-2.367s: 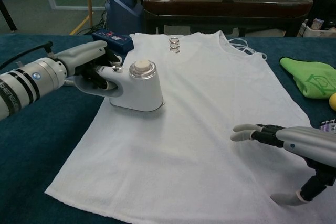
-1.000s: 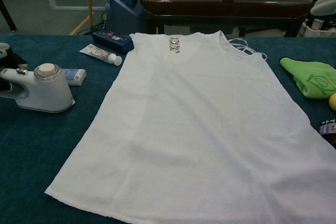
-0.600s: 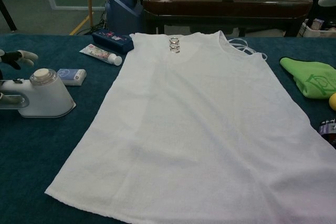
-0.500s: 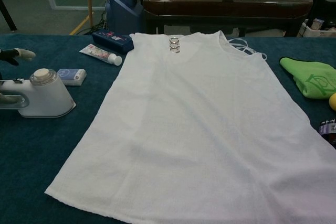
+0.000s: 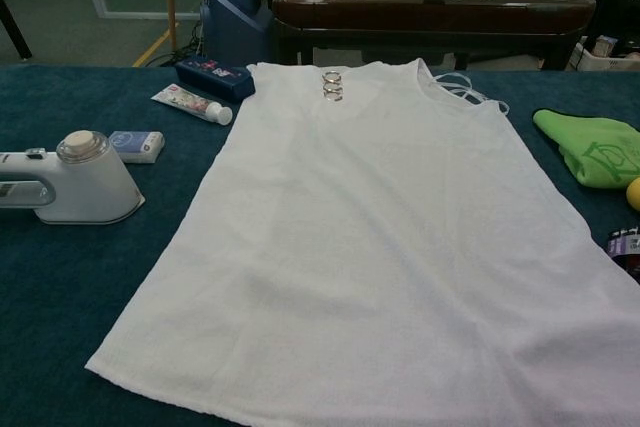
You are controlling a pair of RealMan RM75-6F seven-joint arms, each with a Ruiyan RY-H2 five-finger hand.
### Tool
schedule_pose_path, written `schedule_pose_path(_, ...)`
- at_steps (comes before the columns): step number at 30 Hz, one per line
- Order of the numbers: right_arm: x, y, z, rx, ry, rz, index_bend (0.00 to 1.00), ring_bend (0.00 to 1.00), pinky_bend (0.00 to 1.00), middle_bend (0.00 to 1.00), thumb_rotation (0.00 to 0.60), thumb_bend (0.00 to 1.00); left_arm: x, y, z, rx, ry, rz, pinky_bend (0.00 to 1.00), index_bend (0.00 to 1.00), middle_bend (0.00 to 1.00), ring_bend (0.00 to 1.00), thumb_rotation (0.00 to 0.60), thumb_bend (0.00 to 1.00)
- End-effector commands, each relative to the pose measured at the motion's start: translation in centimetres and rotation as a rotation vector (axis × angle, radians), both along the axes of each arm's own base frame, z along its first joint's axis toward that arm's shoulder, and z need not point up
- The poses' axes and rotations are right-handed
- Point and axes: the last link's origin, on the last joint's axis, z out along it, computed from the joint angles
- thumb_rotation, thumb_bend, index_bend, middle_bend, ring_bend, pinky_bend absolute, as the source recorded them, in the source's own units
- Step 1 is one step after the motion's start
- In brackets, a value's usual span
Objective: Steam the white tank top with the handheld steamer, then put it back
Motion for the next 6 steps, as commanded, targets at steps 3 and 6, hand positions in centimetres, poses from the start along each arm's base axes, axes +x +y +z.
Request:
schedule_pose_path(3,-0.9,0.7,0.8,-0.051,-0.008,-0.037,0.00,0.00,0.00,0.16,0.600,0.20,-1.0,-3.9,0.9,0.066,0.049,0.012,0.33,0.12,0.11,0.13,0.600,0.11)
schedule_pose_path(6,-1.5,1.4,1.1,-0.082,-0.014,-0.061,0.00,0.00,0.00,0.16,0.600,0.20,-1.4,-6.2,1.1,0.094,0.040,0.022,0.33,0.13,0.11,0.13,0.600,0.11)
